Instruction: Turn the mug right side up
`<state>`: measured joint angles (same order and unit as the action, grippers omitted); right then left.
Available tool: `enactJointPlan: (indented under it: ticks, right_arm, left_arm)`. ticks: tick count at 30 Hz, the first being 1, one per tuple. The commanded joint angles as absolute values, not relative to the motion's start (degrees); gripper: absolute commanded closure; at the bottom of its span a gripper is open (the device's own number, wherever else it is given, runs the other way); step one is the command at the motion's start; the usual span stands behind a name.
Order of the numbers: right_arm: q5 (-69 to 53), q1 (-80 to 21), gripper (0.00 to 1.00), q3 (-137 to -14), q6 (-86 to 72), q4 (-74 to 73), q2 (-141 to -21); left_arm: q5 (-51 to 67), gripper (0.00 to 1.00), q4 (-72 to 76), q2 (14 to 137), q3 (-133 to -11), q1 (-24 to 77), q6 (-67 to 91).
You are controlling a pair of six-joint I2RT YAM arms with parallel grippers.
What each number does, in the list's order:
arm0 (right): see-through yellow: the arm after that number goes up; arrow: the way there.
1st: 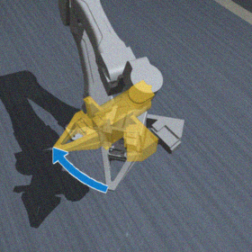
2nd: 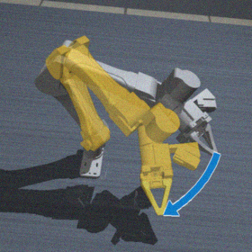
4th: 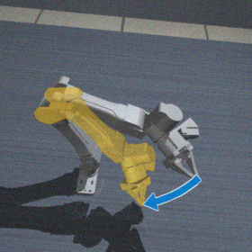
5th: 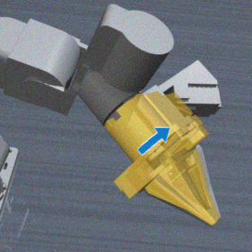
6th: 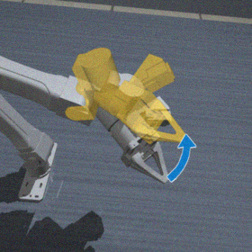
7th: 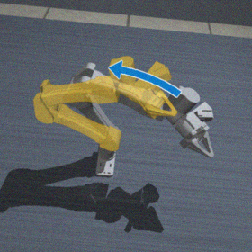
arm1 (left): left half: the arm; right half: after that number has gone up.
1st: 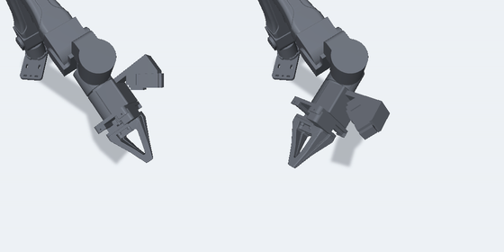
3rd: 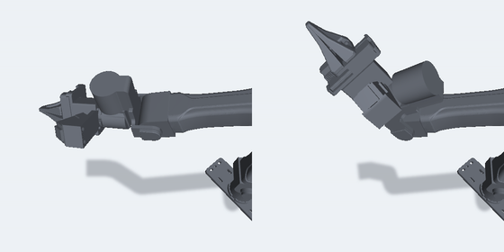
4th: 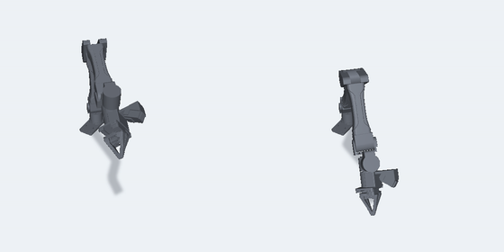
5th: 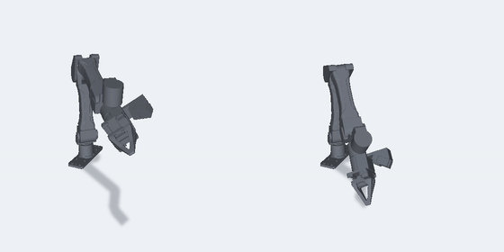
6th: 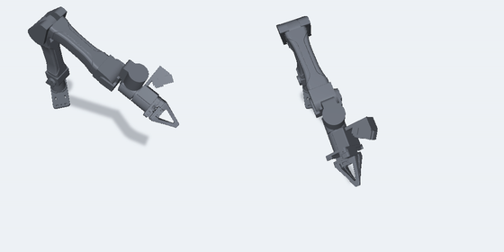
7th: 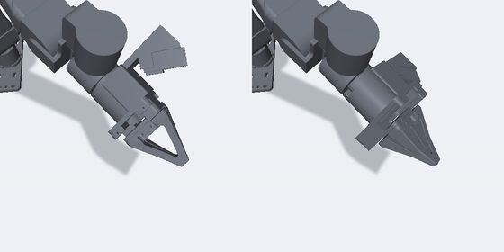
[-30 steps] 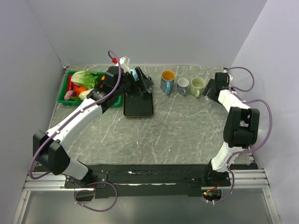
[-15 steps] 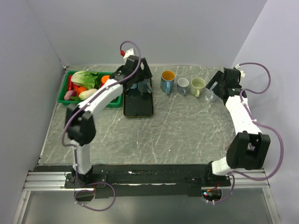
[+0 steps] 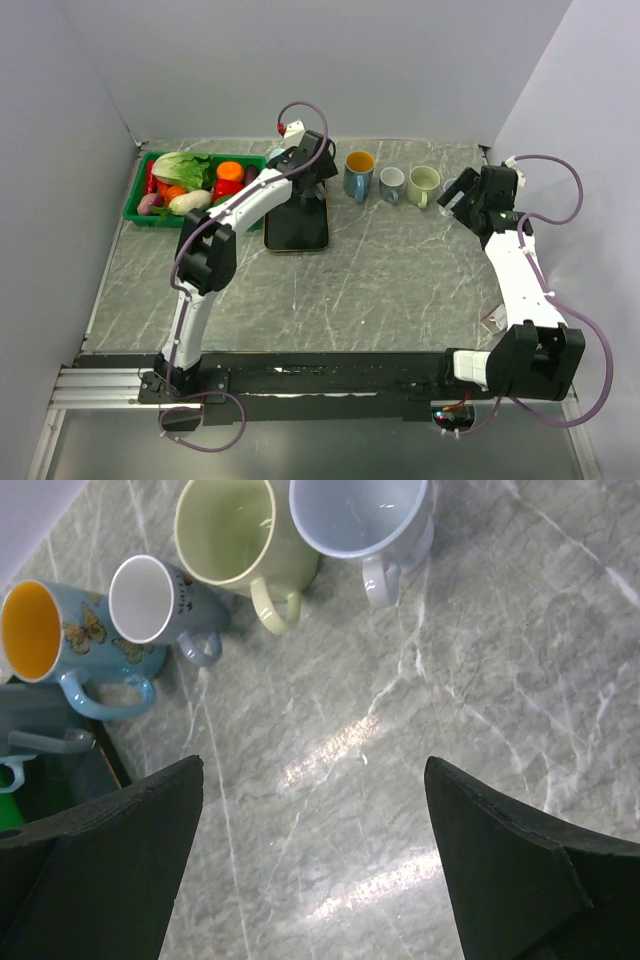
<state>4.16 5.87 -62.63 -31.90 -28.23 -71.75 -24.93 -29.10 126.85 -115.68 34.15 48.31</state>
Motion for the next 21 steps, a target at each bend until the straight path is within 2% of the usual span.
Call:
enactJointPlan:
  ticks: [1, 9, 16, 21]
  right_arm:
    - [3.43, 5.62, 0.04, -62.14, -32.78, -28.04, -69.52]
    - [3.69, 5.62, 0.04, -62.49, -31.91, -29.35, -68.03]
    - [3.96, 5.62, 0.04, -62.75, -31.20, -30.32, -67.24]
    - [4.39, 5.54, 0.04, -64.69, -29.88, -31.81, -67.76]
  left_arm:
    - [-26.19, 0.12, -26.99, 129.02, -116.36, 34.54, 50.80]
    - [-26.54, 0.24, -24.44, 132.89, -116.99, 34.45, 51.59]
    - [-26.54, 0.29, -18.90, 133.68, -114.96, 33.84, 49.66]
    - [-26.81, 0.40, -18.11, 134.74, -115.05, 33.31, 48.87]
